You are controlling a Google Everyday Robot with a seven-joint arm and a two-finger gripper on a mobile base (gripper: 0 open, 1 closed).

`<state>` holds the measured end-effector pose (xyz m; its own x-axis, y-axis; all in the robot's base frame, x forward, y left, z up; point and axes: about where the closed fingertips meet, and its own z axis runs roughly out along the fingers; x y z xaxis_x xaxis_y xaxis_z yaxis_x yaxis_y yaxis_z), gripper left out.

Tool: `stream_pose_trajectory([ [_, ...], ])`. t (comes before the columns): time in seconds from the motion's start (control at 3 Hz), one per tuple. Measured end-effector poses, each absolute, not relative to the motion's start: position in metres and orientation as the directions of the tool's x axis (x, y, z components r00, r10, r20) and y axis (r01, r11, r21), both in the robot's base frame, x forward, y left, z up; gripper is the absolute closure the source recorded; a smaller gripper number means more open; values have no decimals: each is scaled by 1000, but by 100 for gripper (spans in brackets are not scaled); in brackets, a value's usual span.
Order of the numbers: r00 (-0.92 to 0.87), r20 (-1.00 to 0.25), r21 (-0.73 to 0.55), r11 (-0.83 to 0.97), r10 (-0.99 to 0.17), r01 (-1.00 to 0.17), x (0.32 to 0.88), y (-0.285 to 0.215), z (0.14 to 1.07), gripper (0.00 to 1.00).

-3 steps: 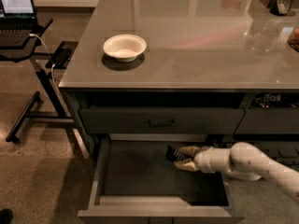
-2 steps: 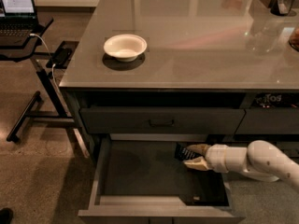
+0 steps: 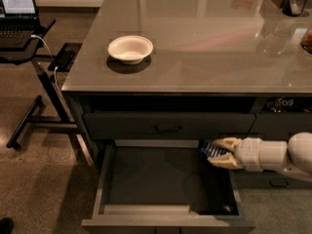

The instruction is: Pick rxbar blueberry from middle drawer and place on counter

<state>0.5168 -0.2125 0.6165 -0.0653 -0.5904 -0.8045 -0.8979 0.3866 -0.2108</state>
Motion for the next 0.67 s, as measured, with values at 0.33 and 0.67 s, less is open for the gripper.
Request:
stream_pose_trajectory([
  [0.33, -26, -749, -293, 366, -662, -883, 520, -220, 681, 100],
  [0.67, 11, -694, -371, 343, -720, -863, 521, -219, 745, 100],
])
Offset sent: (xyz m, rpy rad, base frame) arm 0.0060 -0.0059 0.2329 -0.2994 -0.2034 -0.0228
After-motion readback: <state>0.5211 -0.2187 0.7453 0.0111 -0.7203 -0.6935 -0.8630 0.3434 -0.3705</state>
